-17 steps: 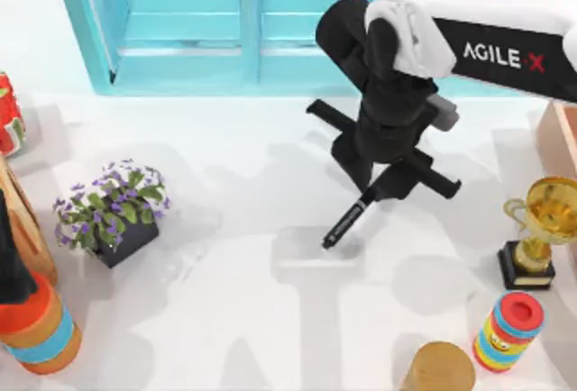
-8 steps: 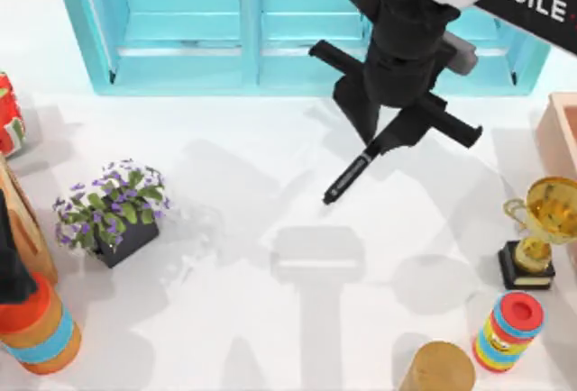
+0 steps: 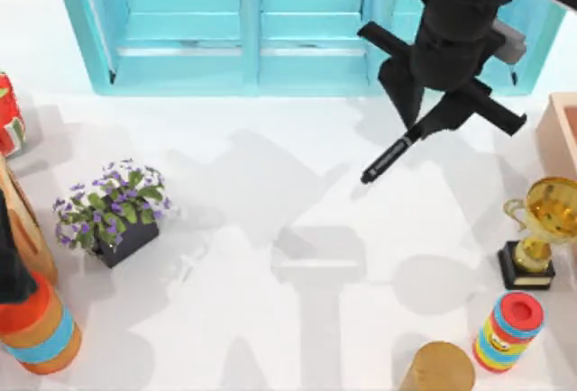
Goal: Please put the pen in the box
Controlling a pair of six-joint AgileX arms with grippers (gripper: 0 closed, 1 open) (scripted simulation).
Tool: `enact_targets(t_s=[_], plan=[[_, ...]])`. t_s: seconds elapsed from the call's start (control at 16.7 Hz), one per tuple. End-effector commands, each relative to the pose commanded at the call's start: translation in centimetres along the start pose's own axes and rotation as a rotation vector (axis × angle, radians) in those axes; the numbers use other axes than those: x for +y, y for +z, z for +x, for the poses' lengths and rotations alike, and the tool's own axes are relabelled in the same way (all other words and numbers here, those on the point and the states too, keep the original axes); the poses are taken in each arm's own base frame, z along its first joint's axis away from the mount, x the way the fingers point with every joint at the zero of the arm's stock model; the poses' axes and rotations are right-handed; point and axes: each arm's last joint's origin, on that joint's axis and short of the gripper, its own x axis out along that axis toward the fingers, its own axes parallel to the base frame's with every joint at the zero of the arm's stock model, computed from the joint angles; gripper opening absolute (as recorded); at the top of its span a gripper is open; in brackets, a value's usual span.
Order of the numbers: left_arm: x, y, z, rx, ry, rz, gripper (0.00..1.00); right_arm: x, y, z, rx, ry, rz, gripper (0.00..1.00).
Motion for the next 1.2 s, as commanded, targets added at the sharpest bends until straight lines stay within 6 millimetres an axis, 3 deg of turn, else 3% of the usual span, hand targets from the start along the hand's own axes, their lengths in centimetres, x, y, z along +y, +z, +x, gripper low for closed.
enact_targets(t_s=[0.18,0.42,0.6,0.72,0.9,1.2], plan=[[0.0,0.0,0.0,0.000,0.000,0.000,1.00,-4.8,6.7,-0.7,-0.008,-0.015,0.164,0.00],[0.0,0.0,0.0,0.000,0.000,0.000,1.00,-16.2,15.9,-1.7,-0.014,-0.049,0.473,0.00],[0.0,0.0,0.0,0.000,0.000,0.000,1.00,-24.7,18.9,-2.7,-0.021,-0.057,0.669,0.00],[0.0,0.0,0.0,0.000,0.000,0.000,1.00,-28.6,19.3,-3.3,-0.028,-0.052,0.752,0.00],[0.0,0.0,0.0,0.000,0.000,0.000,1.00,-31.4,19.2,-3.9,-0.037,-0.042,0.808,0.00],[0.0,0.0,0.0,0.000,0.000,0.000,1.00,-31.3,19.2,-3.8,-0.036,-0.044,0.809,0.00]])
